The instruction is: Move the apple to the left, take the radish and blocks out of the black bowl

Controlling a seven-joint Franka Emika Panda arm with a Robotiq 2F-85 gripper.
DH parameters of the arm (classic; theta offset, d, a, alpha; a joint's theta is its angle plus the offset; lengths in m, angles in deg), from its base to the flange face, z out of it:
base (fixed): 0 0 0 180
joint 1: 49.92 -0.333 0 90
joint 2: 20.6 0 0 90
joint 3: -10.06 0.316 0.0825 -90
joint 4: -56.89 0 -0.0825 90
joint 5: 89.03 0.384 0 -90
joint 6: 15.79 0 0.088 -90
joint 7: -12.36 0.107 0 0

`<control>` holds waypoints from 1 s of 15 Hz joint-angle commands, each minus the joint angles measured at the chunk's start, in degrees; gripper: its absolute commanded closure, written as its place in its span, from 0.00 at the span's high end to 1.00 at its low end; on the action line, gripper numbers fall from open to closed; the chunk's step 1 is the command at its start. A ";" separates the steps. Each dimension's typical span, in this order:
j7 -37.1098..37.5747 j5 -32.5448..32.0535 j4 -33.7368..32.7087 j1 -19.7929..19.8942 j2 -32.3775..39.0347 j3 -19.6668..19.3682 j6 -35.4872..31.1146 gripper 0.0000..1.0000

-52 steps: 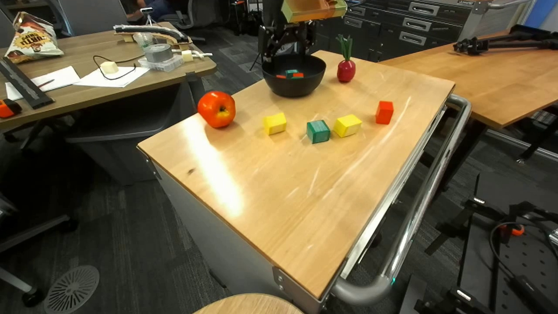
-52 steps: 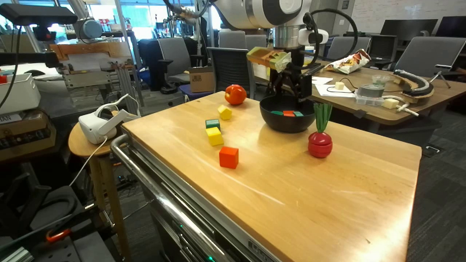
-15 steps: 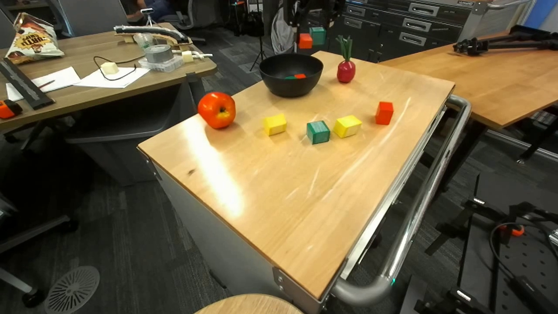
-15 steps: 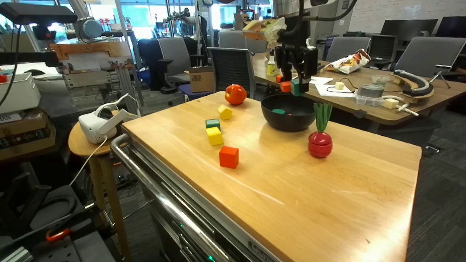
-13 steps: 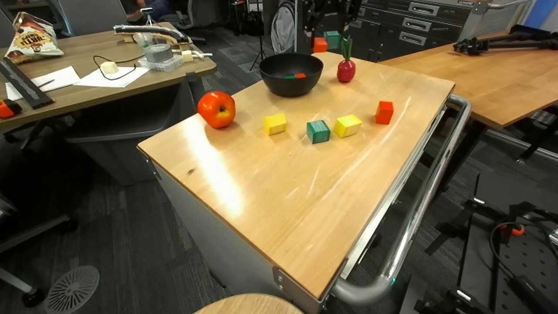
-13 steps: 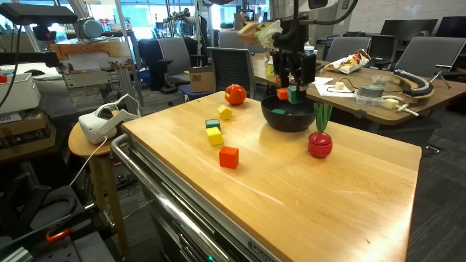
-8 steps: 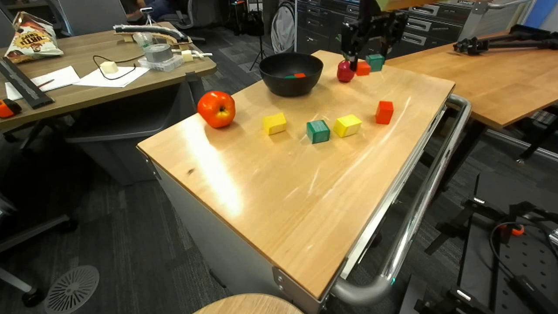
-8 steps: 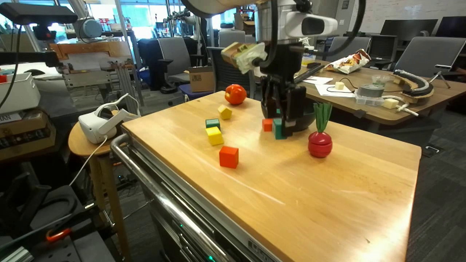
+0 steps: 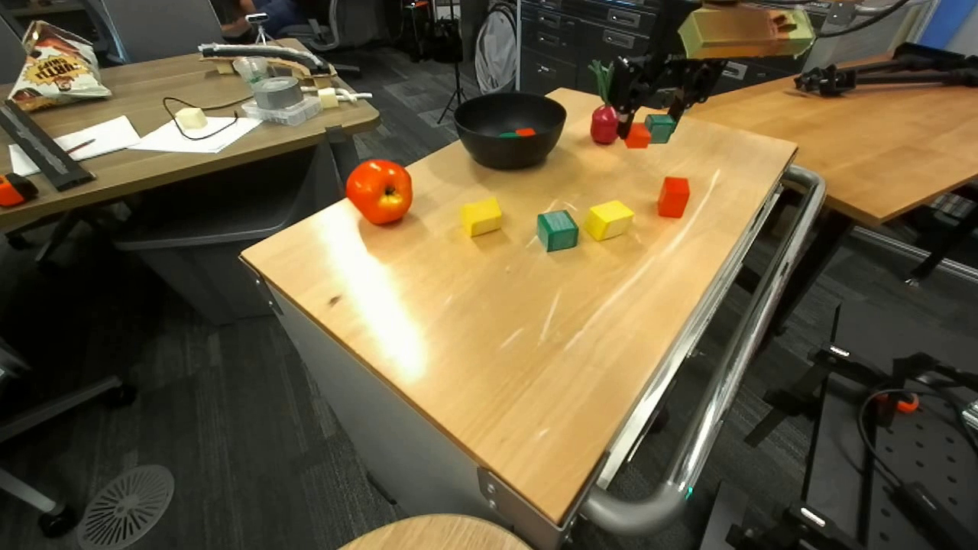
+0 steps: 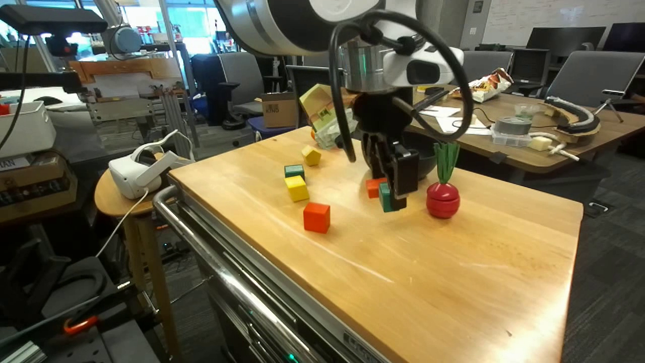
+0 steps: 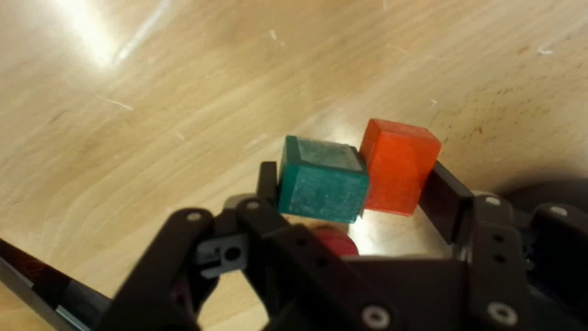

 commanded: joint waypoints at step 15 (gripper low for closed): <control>-1.26 -5.77 4.49 -1.34 -7.01 0.05 -8.85 1.00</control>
